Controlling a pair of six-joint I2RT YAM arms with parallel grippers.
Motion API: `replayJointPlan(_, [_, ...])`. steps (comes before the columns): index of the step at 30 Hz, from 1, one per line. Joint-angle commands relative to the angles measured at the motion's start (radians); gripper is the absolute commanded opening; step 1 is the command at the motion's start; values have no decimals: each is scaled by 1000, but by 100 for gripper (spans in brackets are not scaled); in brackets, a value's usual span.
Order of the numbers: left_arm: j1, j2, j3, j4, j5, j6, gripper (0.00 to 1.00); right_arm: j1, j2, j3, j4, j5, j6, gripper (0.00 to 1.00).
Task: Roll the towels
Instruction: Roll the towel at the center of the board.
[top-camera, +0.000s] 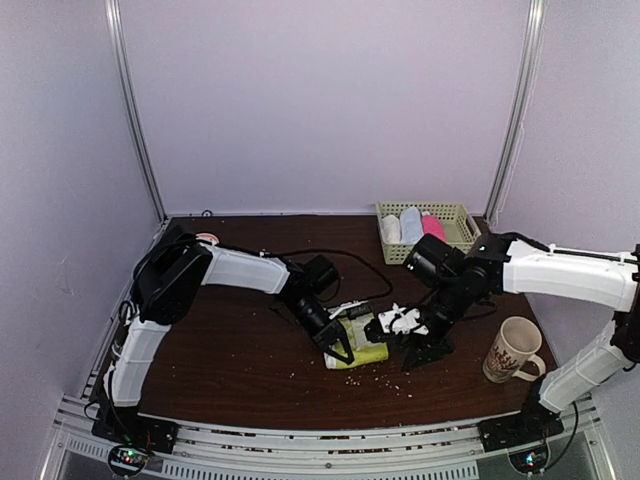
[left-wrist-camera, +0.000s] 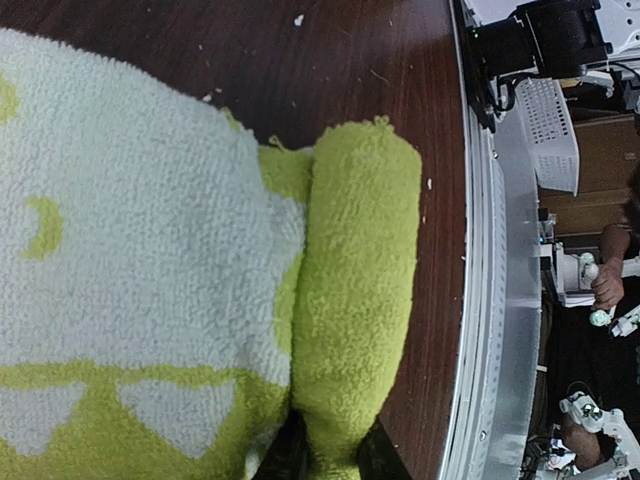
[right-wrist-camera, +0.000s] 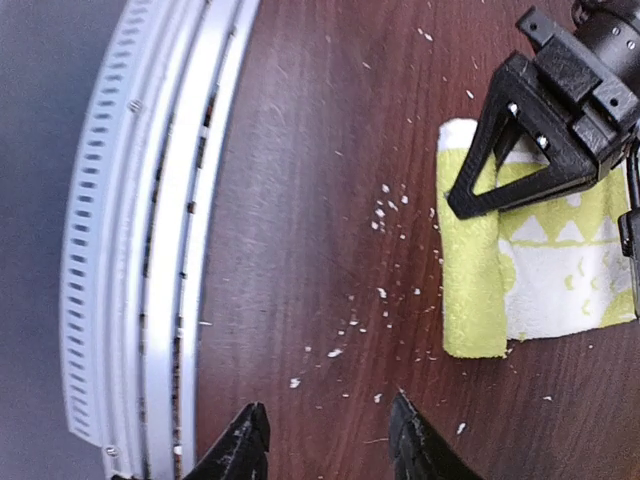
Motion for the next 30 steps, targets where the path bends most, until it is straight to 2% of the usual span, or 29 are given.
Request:
replayJointPlan(1, [2, 51, 7, -65, -8, -25, 15, 75, 9, -70, 315, 334, 93, 42])
replayJointPlan(6, [4, 58, 16, -65, -16, -24, 15, 120, 102, -106, 486, 406, 91, 44])
replayJointPlan(12, [9, 63, 25, -65, -22, -24, 15, 126, 215, -101, 491, 292, 54, 46])
replayJointPlan(14, [11, 61, 25, -65, -26, -22, 15, 128, 244, -99, 485, 265, 53, 50])
replayJointPlan(17, [13, 60, 25, -65, -29, -17, 16, 128, 274, -108, 523, 279, 73, 49])
replayJointPlan(22, [16, 59, 28, -65, -32, -7, 19, 127, 341, -93, 531, 304, 94, 31])
replayJointPlan(27, [19, 20, 9, -32, -82, -6, 24, 122, 368, -65, 479, 270, 92, 7])
replayJointPlan(30, [25, -67, -57, 50, -179, -24, 28, 101, 378, -26, 395, 180, 92, 4])
